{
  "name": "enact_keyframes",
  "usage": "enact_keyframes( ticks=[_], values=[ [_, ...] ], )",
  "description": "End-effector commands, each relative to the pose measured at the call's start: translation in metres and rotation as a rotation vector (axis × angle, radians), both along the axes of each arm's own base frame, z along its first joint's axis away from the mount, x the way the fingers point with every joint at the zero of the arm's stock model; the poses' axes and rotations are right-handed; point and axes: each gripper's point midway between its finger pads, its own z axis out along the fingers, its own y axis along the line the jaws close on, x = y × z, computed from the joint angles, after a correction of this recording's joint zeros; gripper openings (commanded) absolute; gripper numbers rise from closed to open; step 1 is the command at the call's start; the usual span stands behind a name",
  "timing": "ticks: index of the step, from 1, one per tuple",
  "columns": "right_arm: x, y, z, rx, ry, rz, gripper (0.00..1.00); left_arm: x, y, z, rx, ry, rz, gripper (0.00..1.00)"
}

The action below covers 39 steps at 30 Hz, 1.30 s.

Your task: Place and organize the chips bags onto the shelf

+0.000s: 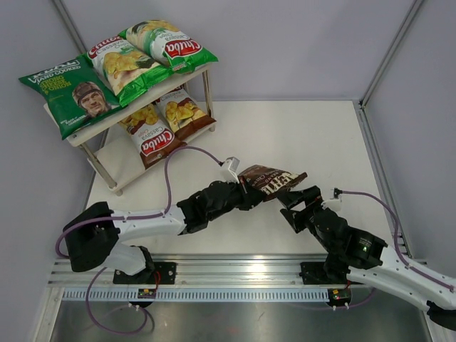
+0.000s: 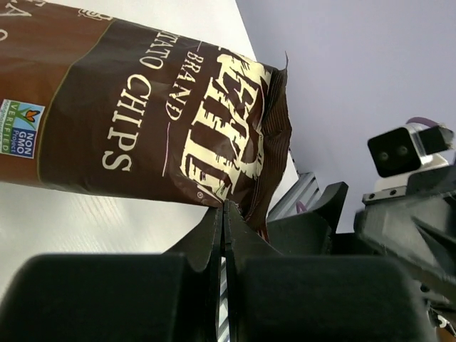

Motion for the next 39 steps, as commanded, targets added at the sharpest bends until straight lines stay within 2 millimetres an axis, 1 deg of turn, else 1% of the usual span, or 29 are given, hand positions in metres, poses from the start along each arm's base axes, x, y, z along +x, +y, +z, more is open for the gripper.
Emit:
enact_keyframes(
  ticks=[1,2,6,9,10,12,13,15,16,18,19,21,22,23,24,25,26,27,28,30,31,32,33,34,35,37,38,39],
  values=[
    [0.011,-0.005,0.014,0.111,-0.005,-0.100,0.97,0.003,0.005,0.041,-0.119,-0.115,0.041,0.00],
    [0.012,-0.006,0.013,0.113,0.000,-0.111,0.97,-0.001,0.005,0.046,-0.134,-0.130,0.031,0.00],
    [0.016,-0.009,0.013,0.092,0.009,-0.140,0.96,-0.010,0.005,0.043,-0.133,-0.145,0.012,0.00],
    [0.022,-0.007,0.002,0.061,0.041,-0.167,0.96,-0.016,0.005,0.044,-0.150,-0.155,0.000,0.00],
    [0.022,-0.003,-0.004,0.053,0.068,-0.157,0.96,-0.018,0.004,0.043,-0.150,-0.158,-0.005,0.00],
    [0.026,0.001,-0.010,0.052,0.080,-0.149,0.95,-0.019,0.007,0.038,-0.141,-0.154,0.004,0.00],
    [0.031,0.000,-0.010,0.071,0.093,-0.152,0.95,-0.019,0.010,0.039,-0.153,-0.156,0.008,0.00],
    [0.037,0.001,-0.020,0.061,0.115,-0.146,0.94,-0.020,0.013,0.034,-0.135,-0.162,0.006,0.00],
    [0.044,0.001,-0.021,0.091,0.123,-0.138,0.94,-0.021,0.014,0.034,-0.135,-0.167,0.004,0.00],
    [0.053,0.005,-0.026,0.106,0.137,-0.104,0.94,-0.025,0.014,0.036,-0.132,-0.195,-0.025,0.00],
    [0.059,0.017,-0.032,0.137,0.159,-0.052,0.94,-0.027,0.013,0.036,-0.126,-0.206,-0.039,0.00],
    [0.064,0.027,-0.040,0.135,0.192,0.000,0.93,-0.030,0.013,0.036,-0.118,-0.227,-0.064,0.00],
    [0.067,0.038,-0.045,0.133,0.210,0.045,0.93,-0.031,0.014,0.034,-0.113,-0.229,-0.068,0.00],
    [0.071,0.043,-0.044,0.123,0.204,0.064,0.93,-0.031,0.015,0.031,-0.098,-0.240,-0.073,0.00],
    [0.073,0.047,-0.054,0.097,0.235,0.073,0.93,-0.032,0.017,0.031,-0.094,-0.246,-0.076,0.00],
    [0.076,0.053,-0.049,0.106,0.220,0.094,0.92,-0.033,0.018,0.026,-0.079,-0.247,-0.080,0.00],
    [0.078,0.055,-0.052,0.096,0.220,0.102,0.91,-0.035,0.018,0.025,-0.068,-0.259,-0.097,0.00],
    [0.077,0.061,-0.062,0.083,0.253,0.125,0.90,-0.034,0.019,0.023,-0.059,-0.261,-0.101,0.00],
    [0.078,0.066,-0.059,0.099,0.241,0.146,0.87,-0.034,0.020,0.020,-0.049,-0.258,-0.107,0.00],
    [0.079,0.071,-0.067,0.101,0.249,0.161,0.78,-0.035,0.021,0.018,-0.049,-0.258,-0.127,0.00],
    [0.082,0.073,-0.064,0.115,0.226,0.166,0.65,-0.036,0.022,0.015,-0.041,-0.256,-0.131,0.00],
    [0.082,0.074,-0.063,0.115,0.212,0.174,0.55,-0.036,0.022,0.014,-0.038,-0.256,-0.133,0.00],
    [0.083,0.075,-0.064,0.115,0.204,0.178,0.48,-0.037,0.023,0.012,-0.029,-0.252,-0.134,0.00],
    [0.084,0.077,-0.060,0.129,0.183,0.190,0.42,-0.037,0.023,0.010,-0.023,-0.252,-0.139,0.00],
    [0.084,0.079,-0.059,0.121,0.164,0.203,0.33,-0.037,0.023,0.009,-0.018,-0.251,-0.144,0.00],
    [0.086,0.081,-0.050,0.122,0.115,0.222,0.26,-0.038,0.023,0.010,-0.019,-0.258,-0.149,0.02],
    [0.087,0.081,-0.048,0.097,0.085,0.234,0.24,-0.038,0.024,0.008,-0.011,-0.257,-0.149,0.06],
    [0.088,0.081,-0.041,0.091,0.057,0.235,0.24,-0.038,0.024,0.003,0.005,-0.251,-0.151,0.17]
  ],
)
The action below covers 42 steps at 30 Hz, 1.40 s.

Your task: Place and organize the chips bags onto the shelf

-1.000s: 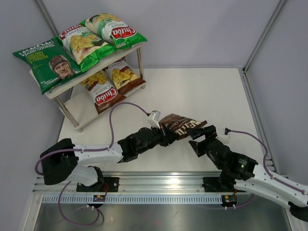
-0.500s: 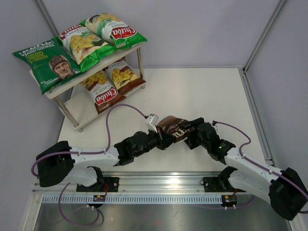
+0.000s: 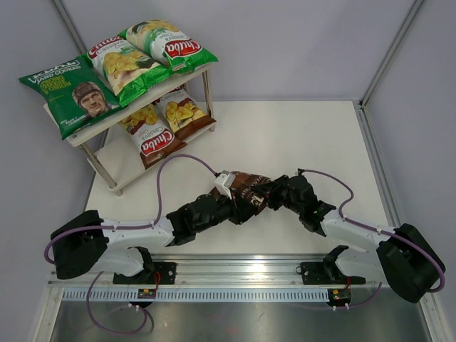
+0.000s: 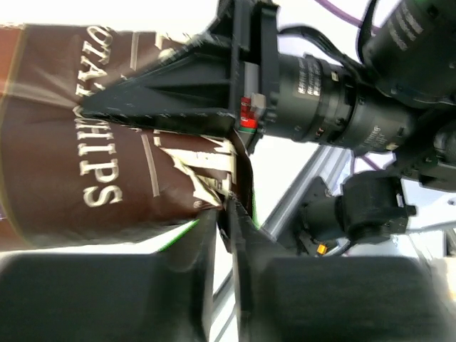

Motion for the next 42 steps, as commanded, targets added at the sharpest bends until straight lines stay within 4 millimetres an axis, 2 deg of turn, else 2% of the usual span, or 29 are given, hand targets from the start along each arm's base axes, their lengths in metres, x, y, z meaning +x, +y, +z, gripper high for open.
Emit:
enact_keyframes(
  ticks=[1,3,4,5,6,7,9,12,16,17,18,19,20,22,23,24,27,28,30,31,33,34,38,40,41,42],
  values=[
    [0.008,0.011,0.043,0.026,-0.194,0.067,0.24,-0.002,-0.001,0.026,-0.064,-0.066,-0.023,0.24],
    [0.009,0.007,0.056,0.030,-0.245,0.052,0.23,-0.003,0.006,0.019,-0.050,-0.054,-0.010,0.32],
    [0.009,0.004,0.060,0.034,-0.274,0.043,0.22,-0.002,0.009,0.017,-0.047,-0.050,0.004,0.50],
    [0.009,0.003,0.064,0.029,-0.305,0.042,0.21,-0.001,0.016,0.022,-0.065,-0.045,0.034,0.57],
    [0.008,0.000,0.073,0.032,-0.339,0.038,0.21,-0.001,0.023,0.011,-0.031,-0.029,0.051,0.65],
    [0.007,0.000,0.079,0.019,-0.379,0.050,0.21,0.004,0.032,0.009,-0.012,-0.023,0.102,0.97],
    [0.003,0.000,0.087,0.030,-0.422,0.068,0.20,0.006,0.053,0.004,0.047,-0.005,0.163,0.99],
    [-0.003,0.001,0.099,0.052,-0.498,0.097,0.19,0.014,0.088,0.007,0.082,0.006,0.300,0.99],
    [-0.018,0.002,0.122,0.060,-0.663,0.163,0.19,0.015,0.115,0.010,0.106,0.004,0.370,0.99],
    [-0.022,0.002,0.126,0.058,-0.696,0.182,0.19,0.017,0.117,0.019,0.096,-0.003,0.377,0.99],
    [-0.032,0.002,0.135,0.065,-0.741,0.216,0.18,0.015,0.122,0.015,0.138,0.002,0.370,0.99],
    [-0.036,0.001,0.138,0.037,-0.787,0.239,0.18,0.012,0.122,0.023,0.146,-0.024,0.342,0.99],
    [-0.044,-0.002,0.151,0.041,-0.841,0.251,0.18,0.012,0.120,0.037,0.139,-0.046,0.320,0.99],
    [-0.057,-0.003,0.155,0.001,-0.918,0.315,0.20,0.004,0.116,0.048,0.170,-0.097,0.224,0.99],
    [-0.068,-0.007,0.168,0.010,-0.979,0.328,0.20,0.008,0.119,0.064,0.155,-0.119,0.220,0.99],
    [-0.078,-0.007,0.169,0.003,-0.993,0.372,0.20,0.007,0.122,0.066,0.167,-0.125,0.200,0.99],
    [-0.107,-0.012,0.186,-0.010,-1.117,0.470,0.20,0.002,0.132,0.098,0.089,-0.192,0.108,0.99],
    [-0.115,-0.013,0.192,-0.008,-1.154,0.493,0.20,-0.013,0.127,0.108,0.050,-0.207,0.000,0.99],
    [-0.139,-0.017,0.209,0.022,-1.241,0.564,0.20,-0.020,0.133,0.133,-0.003,-0.263,-0.053,0.99],
    [-0.146,-0.018,0.214,0.023,-1.273,0.583,0.20,-0.038,0.126,0.139,-0.027,-0.280,-0.170,0.99],
    [-0.165,-0.022,0.223,0.045,-1.332,0.637,0.20,-0.058,0.118,0.155,-0.082,-0.327,-0.303,0.99],
    [-0.171,-0.024,0.231,0.045,-1.369,0.650,0.20,-0.078,0.114,0.161,-0.116,-0.332,-0.422,0.99],
    [-0.198,-0.031,0.249,0.078,-1.460,0.722,0.20,-0.084,0.113,0.169,-0.138,-0.344,-0.461,0.99],
    [-0.203,-0.033,0.255,0.093,-1.479,0.727,0.20,-0.097,0.111,0.167,-0.175,-0.319,-0.533,0.99],
    [-0.204,-0.033,0.257,0.101,-1.489,0.733,0.21,-0.100,0.109,0.179,-0.221,-0.364,-0.555,0.99],
    [-0.204,-0.032,0.257,0.108,-1.485,0.737,0.21,-0.105,0.108,0.180,-0.246,-0.363,-0.587,0.99]
  ],
)
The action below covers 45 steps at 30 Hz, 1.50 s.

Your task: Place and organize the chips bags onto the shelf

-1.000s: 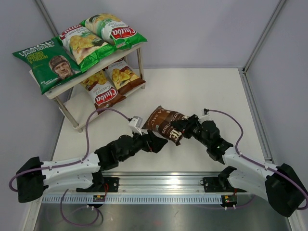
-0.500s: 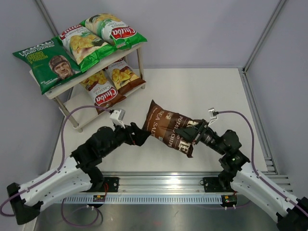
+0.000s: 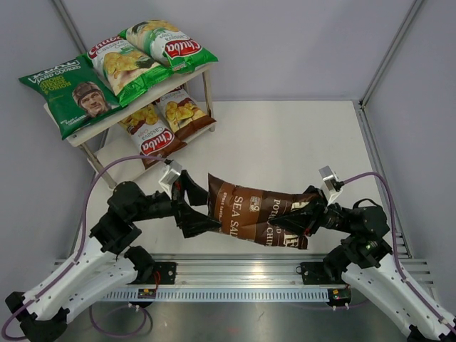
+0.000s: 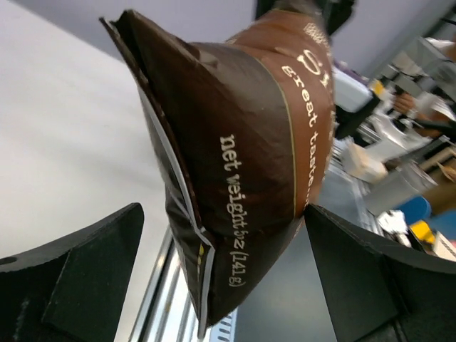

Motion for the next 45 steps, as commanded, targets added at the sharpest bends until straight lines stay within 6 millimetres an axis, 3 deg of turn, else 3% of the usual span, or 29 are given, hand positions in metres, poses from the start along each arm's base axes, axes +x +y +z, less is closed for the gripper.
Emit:
enact_keyframes(
  ticks=[1,6,7,9,10,11,12,13,14,16,17,18,19,21,23,30,31,36,37,39,41,43,44,45],
  values=[
    [-0.019,-0.006,0.029,0.051,-0.122,0.057,0.21,-0.034,-0.005,0.021,-0.103,-0.009,-0.232,0.99],
    [-0.011,0.002,0.032,0.076,-0.101,0.079,0.21,-0.038,-0.014,0.030,-0.195,0.007,-0.306,0.98],
    [-0.008,0.003,0.031,0.073,-0.098,0.073,0.20,-0.038,-0.015,0.030,-0.197,0.017,-0.313,0.94],
    [-0.001,0.006,0.027,0.071,-0.089,0.047,0.23,-0.036,-0.017,0.031,-0.192,0.018,-0.304,0.76],
    [0.003,0.007,0.026,0.068,-0.081,0.034,0.25,-0.030,-0.018,0.030,-0.184,0.005,-0.272,0.48],
    [0.006,0.006,0.025,0.068,-0.079,0.017,0.29,-0.026,-0.019,0.018,-0.133,0.050,-0.242,0.39],
    [0.010,0.008,0.018,0.051,-0.073,0.004,0.42,-0.023,-0.018,0.023,-0.122,0.032,-0.220,0.32],
    [0.012,0.007,0.015,0.046,-0.068,-0.012,0.48,-0.017,-0.018,0.022,-0.106,-0.003,-0.180,0.23],
    [0.016,0.005,0.014,0.052,-0.063,-0.046,0.55,-0.014,-0.018,0.012,-0.053,0.031,-0.164,0.23],
    [0.021,0.005,-0.002,0.028,-0.038,-0.071,0.79,-0.008,-0.016,0.018,-0.021,-0.025,-0.126,0.20],
    [0.021,0.003,-0.010,0.022,-0.021,-0.084,0.90,-0.006,-0.015,0.008,0.027,0.009,-0.116,0.19],
    [0.020,0.003,-0.014,0.018,-0.009,-0.080,0.99,-0.002,-0.016,0.005,0.055,-0.010,-0.110,0.19],
    [0.018,0.001,-0.016,0.018,-0.003,-0.079,0.99,-0.002,-0.016,0.014,0.059,-0.026,-0.113,0.18],
    [0.018,0.001,-0.029,0.011,0.049,-0.072,0.99,-0.003,-0.018,0.008,0.110,-0.009,-0.142,0.15],
    [0.020,0.000,-0.038,0.027,0.091,-0.082,0.99,-0.005,-0.018,0.014,0.123,-0.007,-0.163,0.13],
    [0.026,-0.001,-0.042,0.080,0.239,-0.093,0.97,0.006,-0.027,0.011,0.174,0.062,-0.151,0.10],
    [0.029,-0.001,-0.042,0.086,0.260,-0.103,0.94,0.007,-0.027,0.009,0.182,0.074,-0.149,0.09],
    [0.037,0.000,-0.046,0.111,0.303,-0.125,0.53,0.014,-0.025,0.001,0.214,0.092,-0.104,0.09],
    [0.039,0.000,-0.048,0.109,0.308,-0.128,0.49,0.015,-0.023,-0.003,0.234,0.105,-0.085,0.09],
    [0.040,0.001,-0.052,0.109,0.317,-0.130,0.39,0.021,-0.018,0.001,0.241,0.091,-0.047,0.14],
    [0.042,0.001,-0.054,0.111,0.325,-0.141,0.37,0.024,-0.012,0.000,0.264,0.101,-0.016,0.23],
    [0.046,0.000,-0.057,0.114,0.337,-0.156,0.33,0.035,-0.003,0.000,0.298,0.094,0.066,0.40],
    [0.047,0.000,-0.058,0.118,0.350,-0.160,0.32,0.041,0.001,0.001,0.312,0.090,0.104,0.54],
    [0.049,0.000,-0.059,0.121,0.361,-0.167,0.30,0.053,0.007,-0.001,0.337,0.081,0.181,0.59]
  ],
)
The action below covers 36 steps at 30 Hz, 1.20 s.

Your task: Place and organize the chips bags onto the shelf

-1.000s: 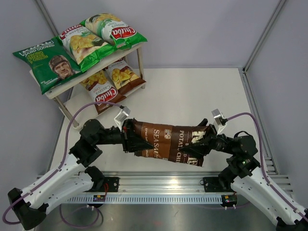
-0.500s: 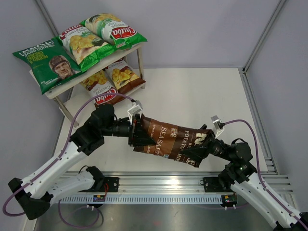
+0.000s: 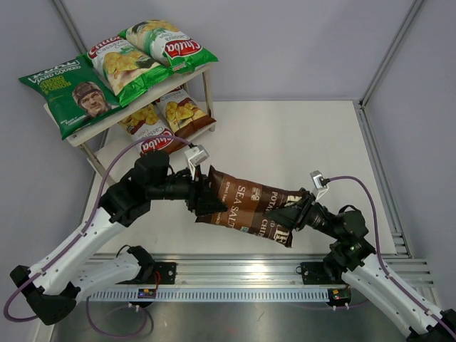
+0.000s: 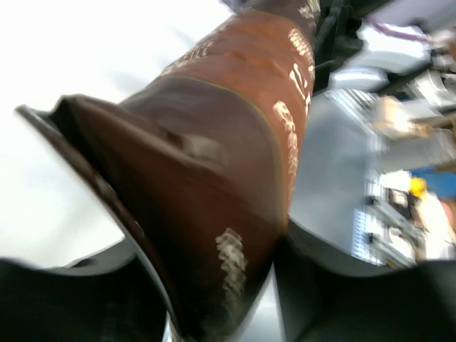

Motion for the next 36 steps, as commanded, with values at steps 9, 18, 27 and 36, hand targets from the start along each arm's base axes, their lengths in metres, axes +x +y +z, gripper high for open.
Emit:
enact_keyframes(
  ticks=[9,18,27,36],
  values=[
    [0.045,0.001,-0.005,0.073,0.130,-0.158,0.16,0.072,0.086,0.024,0.204,-0.213,0.599,0.69],
    [0.083,0.022,-0.014,0.081,0.225,-0.188,0.08,0.087,0.191,0.046,0.321,-0.422,1.066,0.83],
    [0.105,0.096,0.011,0.145,0.199,-0.094,0.07,0.073,0.252,0.086,0.146,-0.520,1.374,0.99],
    [0.164,0.185,0.039,0.245,0.168,-0.073,0.06,0.038,0.308,0.092,-0.031,-0.509,1.601,0.99]
  ],
)
